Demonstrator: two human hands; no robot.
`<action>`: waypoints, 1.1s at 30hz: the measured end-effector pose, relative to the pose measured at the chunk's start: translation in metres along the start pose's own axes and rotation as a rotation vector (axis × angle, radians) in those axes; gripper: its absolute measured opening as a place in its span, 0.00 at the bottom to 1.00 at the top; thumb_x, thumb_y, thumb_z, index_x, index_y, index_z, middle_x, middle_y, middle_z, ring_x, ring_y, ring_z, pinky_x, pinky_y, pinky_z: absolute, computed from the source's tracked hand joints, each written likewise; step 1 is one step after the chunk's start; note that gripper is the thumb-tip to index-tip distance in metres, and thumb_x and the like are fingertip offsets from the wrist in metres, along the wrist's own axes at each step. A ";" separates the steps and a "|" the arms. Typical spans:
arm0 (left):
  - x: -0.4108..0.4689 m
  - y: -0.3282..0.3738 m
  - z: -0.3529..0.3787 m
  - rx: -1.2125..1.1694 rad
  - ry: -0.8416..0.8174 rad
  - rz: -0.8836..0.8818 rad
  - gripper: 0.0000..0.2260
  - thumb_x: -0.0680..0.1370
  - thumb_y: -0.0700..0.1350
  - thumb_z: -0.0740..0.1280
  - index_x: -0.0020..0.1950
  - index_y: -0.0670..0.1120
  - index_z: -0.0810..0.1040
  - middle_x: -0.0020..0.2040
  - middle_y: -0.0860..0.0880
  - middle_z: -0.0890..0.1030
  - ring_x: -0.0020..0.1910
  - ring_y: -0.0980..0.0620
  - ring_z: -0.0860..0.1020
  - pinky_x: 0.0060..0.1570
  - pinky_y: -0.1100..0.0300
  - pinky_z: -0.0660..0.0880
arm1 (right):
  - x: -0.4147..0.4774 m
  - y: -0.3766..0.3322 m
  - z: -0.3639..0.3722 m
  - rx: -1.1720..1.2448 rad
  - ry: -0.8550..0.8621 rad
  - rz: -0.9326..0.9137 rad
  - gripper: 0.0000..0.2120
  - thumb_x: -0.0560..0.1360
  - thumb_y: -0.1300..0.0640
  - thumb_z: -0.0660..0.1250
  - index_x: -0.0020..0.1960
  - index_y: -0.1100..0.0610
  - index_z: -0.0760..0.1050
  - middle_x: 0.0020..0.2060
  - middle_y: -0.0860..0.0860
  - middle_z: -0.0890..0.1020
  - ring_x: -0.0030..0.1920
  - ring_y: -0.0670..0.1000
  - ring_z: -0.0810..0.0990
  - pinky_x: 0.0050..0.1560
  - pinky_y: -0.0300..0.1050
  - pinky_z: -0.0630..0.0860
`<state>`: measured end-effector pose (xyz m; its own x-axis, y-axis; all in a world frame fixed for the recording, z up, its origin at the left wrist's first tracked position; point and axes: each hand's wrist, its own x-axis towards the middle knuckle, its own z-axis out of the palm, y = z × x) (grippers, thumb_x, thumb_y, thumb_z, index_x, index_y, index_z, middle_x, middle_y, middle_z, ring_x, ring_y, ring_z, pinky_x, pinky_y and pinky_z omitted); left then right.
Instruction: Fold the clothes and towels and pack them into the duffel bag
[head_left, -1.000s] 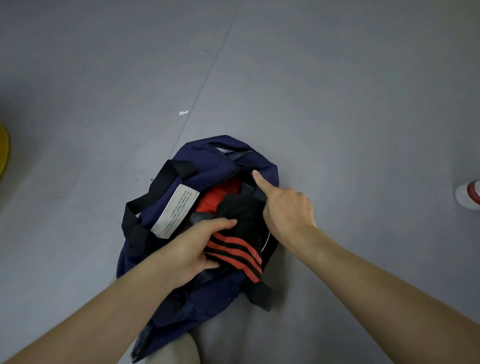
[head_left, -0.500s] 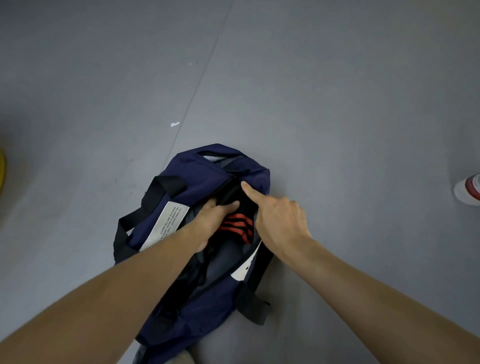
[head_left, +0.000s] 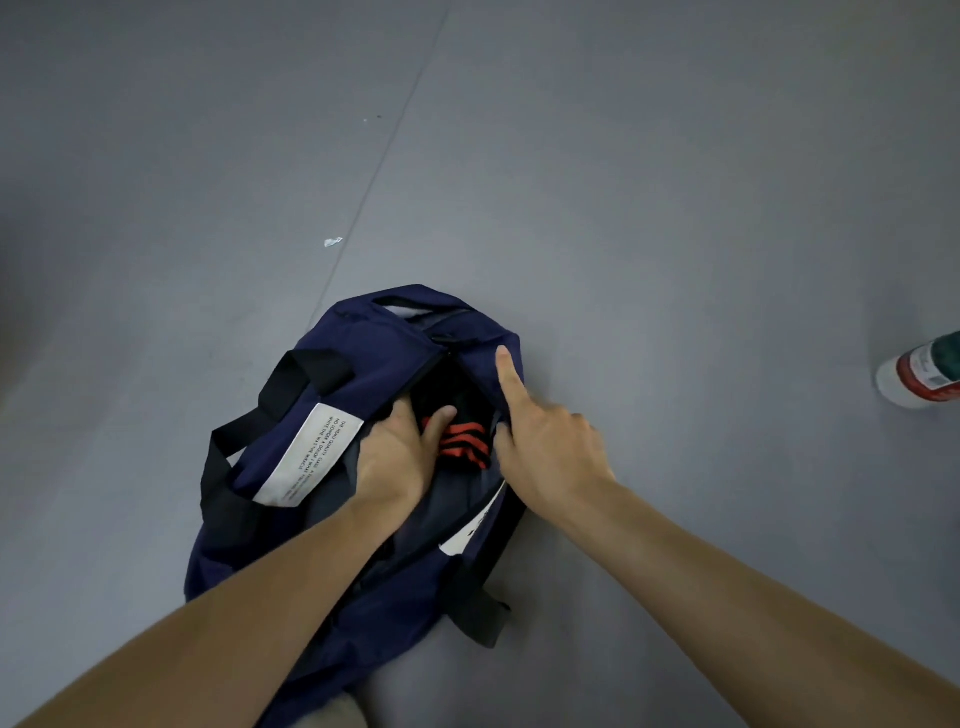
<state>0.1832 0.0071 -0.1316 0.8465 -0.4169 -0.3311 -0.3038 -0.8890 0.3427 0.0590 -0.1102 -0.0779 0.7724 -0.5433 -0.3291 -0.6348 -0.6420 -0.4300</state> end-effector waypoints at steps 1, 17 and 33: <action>-0.009 -0.004 -0.001 -0.003 0.037 0.061 0.23 0.82 0.60 0.59 0.70 0.45 0.67 0.58 0.38 0.81 0.59 0.35 0.78 0.57 0.47 0.72 | -0.002 0.002 0.005 0.012 -0.006 -0.003 0.38 0.81 0.51 0.56 0.80 0.43 0.34 0.57 0.51 0.76 0.39 0.58 0.74 0.41 0.50 0.68; -0.024 -0.093 -0.064 0.208 0.171 0.154 0.41 0.78 0.54 0.69 0.82 0.56 0.46 0.70 0.40 0.73 0.65 0.36 0.75 0.60 0.38 0.73 | -0.050 -0.007 0.021 -0.304 -0.134 -0.132 0.50 0.76 0.60 0.64 0.78 0.51 0.26 0.59 0.57 0.75 0.37 0.56 0.72 0.32 0.47 0.64; -0.028 -0.016 -0.095 -0.346 0.233 0.176 0.07 0.82 0.48 0.58 0.44 0.50 0.70 0.32 0.50 0.72 0.34 0.46 0.73 0.37 0.49 0.70 | 0.000 -0.020 0.014 -0.215 -0.072 -0.146 0.40 0.77 0.64 0.62 0.82 0.47 0.45 0.65 0.55 0.74 0.52 0.62 0.81 0.41 0.51 0.73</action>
<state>0.2060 0.0513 -0.0448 0.8830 -0.4669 -0.0484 -0.3212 -0.6761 0.6631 0.0716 -0.0897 -0.0812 0.8509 -0.4016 -0.3387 -0.5007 -0.8151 -0.2914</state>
